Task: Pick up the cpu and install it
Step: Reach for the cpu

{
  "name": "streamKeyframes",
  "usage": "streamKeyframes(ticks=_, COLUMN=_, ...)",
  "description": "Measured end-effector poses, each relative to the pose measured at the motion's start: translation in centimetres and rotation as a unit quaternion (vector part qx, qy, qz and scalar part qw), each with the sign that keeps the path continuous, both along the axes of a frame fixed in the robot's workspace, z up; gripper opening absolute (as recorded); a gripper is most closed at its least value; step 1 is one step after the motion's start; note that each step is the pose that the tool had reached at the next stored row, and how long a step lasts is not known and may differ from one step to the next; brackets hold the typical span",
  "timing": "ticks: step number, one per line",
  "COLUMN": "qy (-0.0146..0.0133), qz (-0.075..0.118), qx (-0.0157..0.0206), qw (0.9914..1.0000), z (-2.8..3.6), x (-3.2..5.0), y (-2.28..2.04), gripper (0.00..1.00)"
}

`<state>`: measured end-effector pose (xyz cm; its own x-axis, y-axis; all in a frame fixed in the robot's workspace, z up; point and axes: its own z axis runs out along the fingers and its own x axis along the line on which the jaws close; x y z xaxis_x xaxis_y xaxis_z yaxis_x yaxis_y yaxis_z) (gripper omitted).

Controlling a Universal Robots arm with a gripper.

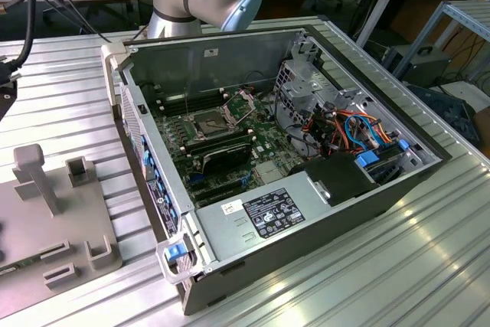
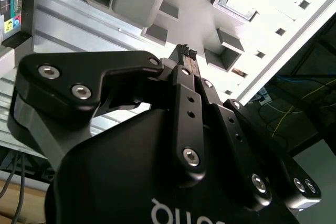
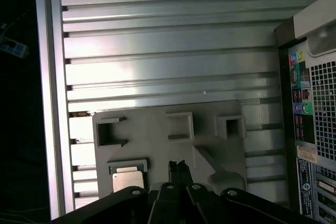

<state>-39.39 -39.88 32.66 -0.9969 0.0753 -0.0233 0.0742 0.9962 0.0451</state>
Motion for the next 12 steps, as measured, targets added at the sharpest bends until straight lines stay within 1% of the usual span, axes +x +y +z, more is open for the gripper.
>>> streamKeyframes(ticks=6, qy=0.0, qz=0.0, qx=0.0, qw=1.0, z=-0.92, x=-1.22, y=0.0, gripper=0.11)
streamKeyframes(ticks=12, qy=0.0, qz=0.0, qx=0.0, qw=1.0, z=-1.01, x=-1.31, y=0.0, gripper=0.11)
